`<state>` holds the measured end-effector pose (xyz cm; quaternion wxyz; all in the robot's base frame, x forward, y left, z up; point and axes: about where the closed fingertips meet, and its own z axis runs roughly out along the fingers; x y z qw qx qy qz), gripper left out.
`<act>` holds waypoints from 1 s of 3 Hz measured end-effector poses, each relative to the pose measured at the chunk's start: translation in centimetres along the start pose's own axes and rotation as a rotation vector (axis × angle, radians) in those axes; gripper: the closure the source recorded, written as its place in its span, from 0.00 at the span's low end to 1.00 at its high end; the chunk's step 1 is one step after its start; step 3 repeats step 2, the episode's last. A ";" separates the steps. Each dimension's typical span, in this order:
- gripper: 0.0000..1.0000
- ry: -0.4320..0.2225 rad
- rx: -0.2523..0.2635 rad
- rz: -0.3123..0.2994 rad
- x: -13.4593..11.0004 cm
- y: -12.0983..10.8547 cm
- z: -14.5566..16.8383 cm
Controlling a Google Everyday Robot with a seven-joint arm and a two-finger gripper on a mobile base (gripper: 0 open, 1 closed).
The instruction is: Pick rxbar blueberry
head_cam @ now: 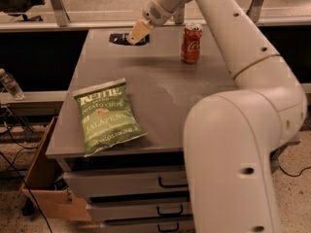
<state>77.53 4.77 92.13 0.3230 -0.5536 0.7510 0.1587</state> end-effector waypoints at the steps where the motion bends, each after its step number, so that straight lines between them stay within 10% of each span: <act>1: 1.00 -0.157 -0.033 0.025 -1.0 1.8 -3.6; 2: 1.00 -0.305 -0.067 0.045 -1.1 3.9 -7.2; 3: 1.00 -0.305 -0.067 0.045 -1.1 3.9 -7.2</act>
Offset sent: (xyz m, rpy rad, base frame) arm -0.1055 -0.0509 0.0853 0.4938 -0.0538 0.0671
